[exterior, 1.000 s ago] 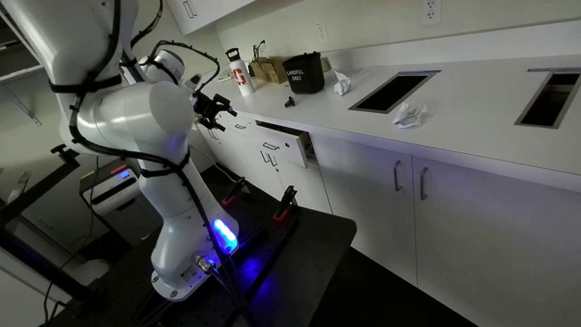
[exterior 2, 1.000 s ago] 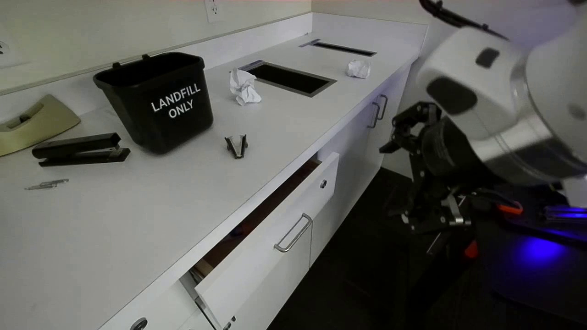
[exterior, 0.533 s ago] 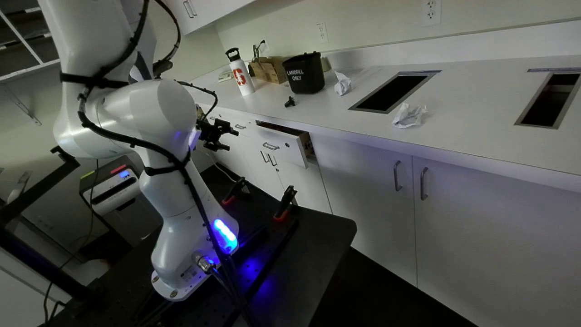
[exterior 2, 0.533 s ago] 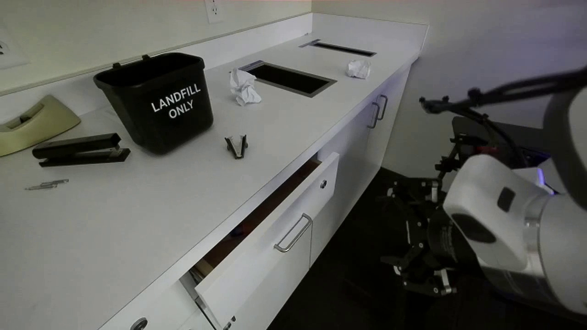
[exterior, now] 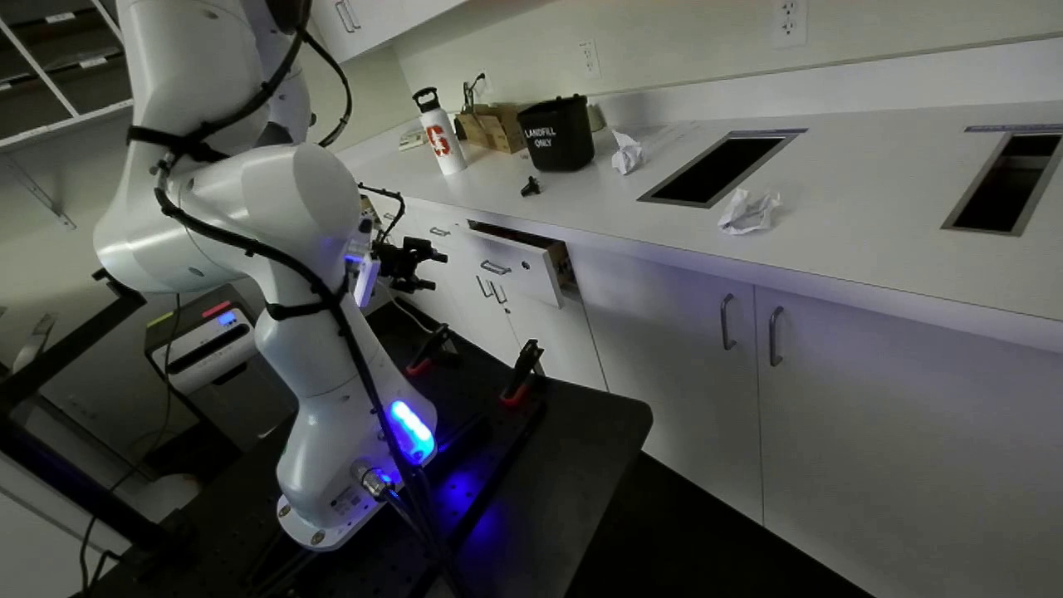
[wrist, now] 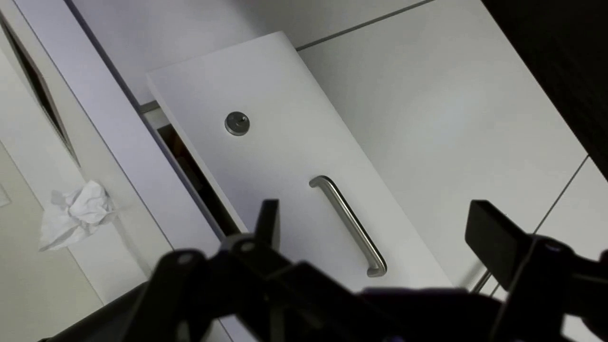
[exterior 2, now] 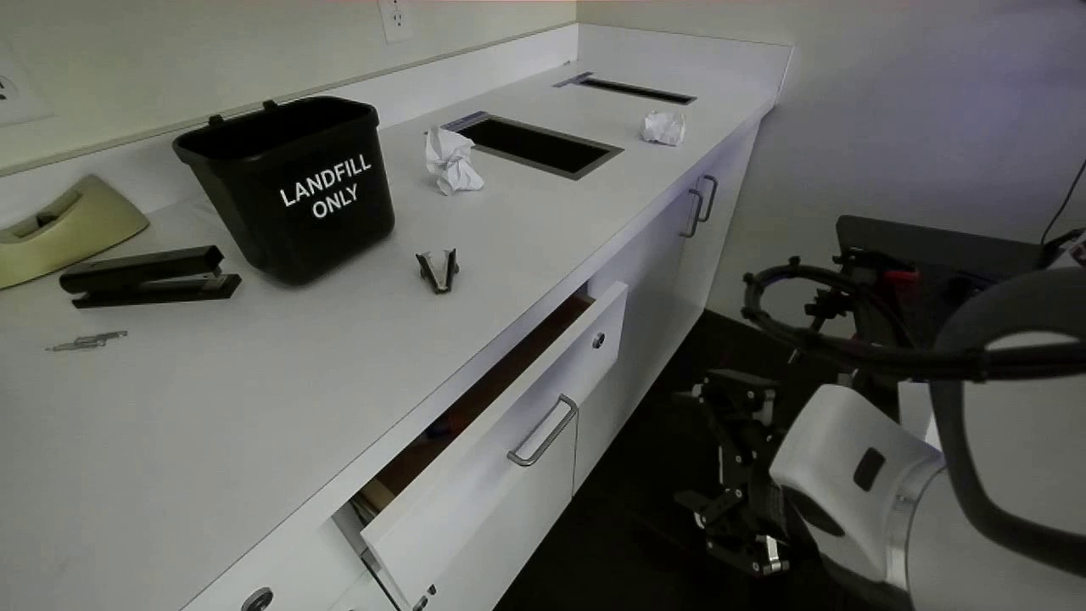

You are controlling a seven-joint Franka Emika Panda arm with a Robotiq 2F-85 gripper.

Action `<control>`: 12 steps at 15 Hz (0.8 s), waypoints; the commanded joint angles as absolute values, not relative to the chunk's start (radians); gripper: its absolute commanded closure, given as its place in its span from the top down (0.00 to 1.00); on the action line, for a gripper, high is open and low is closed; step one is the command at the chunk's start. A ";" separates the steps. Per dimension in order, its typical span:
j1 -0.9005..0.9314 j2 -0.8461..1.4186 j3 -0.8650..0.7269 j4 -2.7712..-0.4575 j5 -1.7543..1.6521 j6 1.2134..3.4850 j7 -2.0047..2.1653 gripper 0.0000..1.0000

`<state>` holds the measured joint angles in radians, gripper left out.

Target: Open the drawer

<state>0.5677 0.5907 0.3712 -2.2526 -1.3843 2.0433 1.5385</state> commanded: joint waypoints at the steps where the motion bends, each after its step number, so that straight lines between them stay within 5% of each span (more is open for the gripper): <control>1: 0.557 0.591 0.383 -2.251 -1.386 2.037 1.537 1.00; 7: 0.720 0.761 0.352 -2.121 -1.443 1.692 1.556 1.00; 12: 0.787 0.913 0.333 -2.011 -1.554 1.614 1.565 1.00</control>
